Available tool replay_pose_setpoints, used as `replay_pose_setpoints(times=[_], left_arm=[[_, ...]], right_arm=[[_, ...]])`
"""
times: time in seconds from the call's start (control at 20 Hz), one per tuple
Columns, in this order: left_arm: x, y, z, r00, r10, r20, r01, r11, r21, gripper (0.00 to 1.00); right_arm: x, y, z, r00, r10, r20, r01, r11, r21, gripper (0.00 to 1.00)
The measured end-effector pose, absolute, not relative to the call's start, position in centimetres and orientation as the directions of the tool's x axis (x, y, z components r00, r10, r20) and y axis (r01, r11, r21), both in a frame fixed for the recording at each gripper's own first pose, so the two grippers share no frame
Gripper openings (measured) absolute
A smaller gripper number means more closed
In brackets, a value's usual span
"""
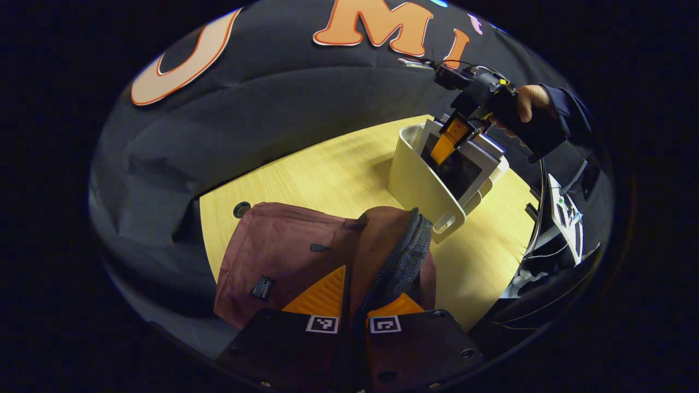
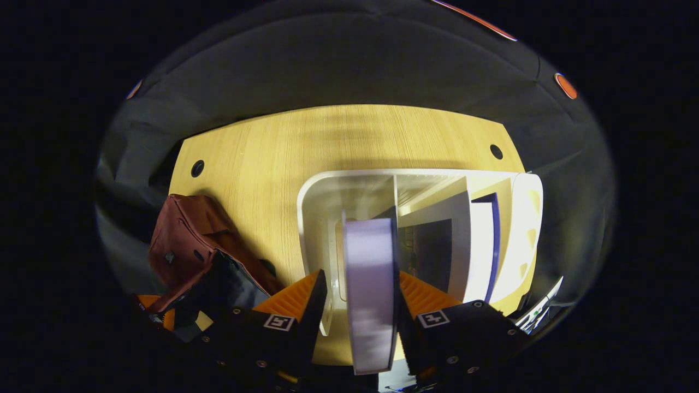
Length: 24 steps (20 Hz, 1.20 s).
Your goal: Open the schoolbag, grab two books from the bookshelf and put them into the schoolbag.
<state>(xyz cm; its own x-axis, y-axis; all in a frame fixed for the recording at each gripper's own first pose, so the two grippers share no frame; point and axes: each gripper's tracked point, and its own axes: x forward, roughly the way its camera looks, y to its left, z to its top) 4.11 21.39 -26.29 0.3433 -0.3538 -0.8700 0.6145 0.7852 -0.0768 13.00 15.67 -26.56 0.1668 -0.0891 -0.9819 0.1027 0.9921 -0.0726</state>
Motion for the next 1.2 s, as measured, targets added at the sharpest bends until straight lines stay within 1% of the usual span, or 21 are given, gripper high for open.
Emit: replay_pose_setpoints(times=[0.05, 0.1, 0.15, 0.2, 0.3, 0.5, 0.65, 0.85, 1.05, 1.2], left_arm=[[4.3, 21.4, -26.4, 0.338, -0.354, -0.872, 0.612, 0.787, -0.082, 0.07], [4.2, 21.4, -26.4, 0.337, -0.354, -0.873, 0.61, 0.788, -0.084, 0.07], [4.2, 21.4, -26.4, 0.334, -0.353, -0.874, 0.611, 0.787, -0.085, 0.07], [4.4, 21.3, -26.4, 0.333, -0.351, -0.875, 0.612, 0.787, -0.082, 0.07], [4.4, 21.2, -26.2, 0.334, -0.342, -0.878, 0.614, 0.786, -0.072, 0.07], [4.5, 21.1, -26.0, 0.334, -0.326, -0.884, 0.61, 0.79, -0.061, 0.07], [4.4, 21.0, -26.0, 0.336, -0.318, -0.886, 0.585, 0.808, -0.068, 0.07], [3.9, 20.9, -26.1, 0.34, -0.298, -0.892, 0.535, 0.841, -0.076, 0.07], [3.9, 20.7, -25.7, 0.353, -0.269, -0.896, 0.526, 0.849, -0.048, 0.07], [3.8, 20.2, -25.2, 0.36, -0.251, -0.898, 0.522, 0.853, -0.029, 0.07]], right_arm=[[12.8, 15.4, -26.8, 0.158, -0.098, -0.983, 0.101, 0.991, -0.083, 0.61], [12.8, 15.8, -26.7, 0.15, -0.081, -0.985, 0.111, 0.992, -0.065, 0.48], [12.7, 15.9, -26.7, 0.142, -0.076, -0.987, 0.106, 0.992, -0.061, 0.5], [12.6, 15.9, -26.6, 0.138, -0.075, -0.988, 0.111, 0.992, -0.06, 0.4], [12.4, 15.6, -25.9, 0.143, -0.059, -0.988, 0.123, 0.992, -0.042, 0.4], [12.4, 15.0, -22.1, 0.215, 0.011, -0.976, 0.16, 0.986, 0.047, 0.39], [11.2, 13.3, -18.8, 0.242, 0.056, -0.969, 0.198, 0.975, 0.105, 0.39], [10.2, 11.9, -14.5, 0.327, 0.116, -0.938, 0.232, 0.952, 0.199, 0.38], [7.9, 10.8, -10.9, 0.402, 0.156, -0.902, 0.233, 0.935, 0.266, 0.38], [6.0, 11.3, -9.8, 0.451, 0.208, -0.868, 0.216, 0.918, 0.332, 0.38]])
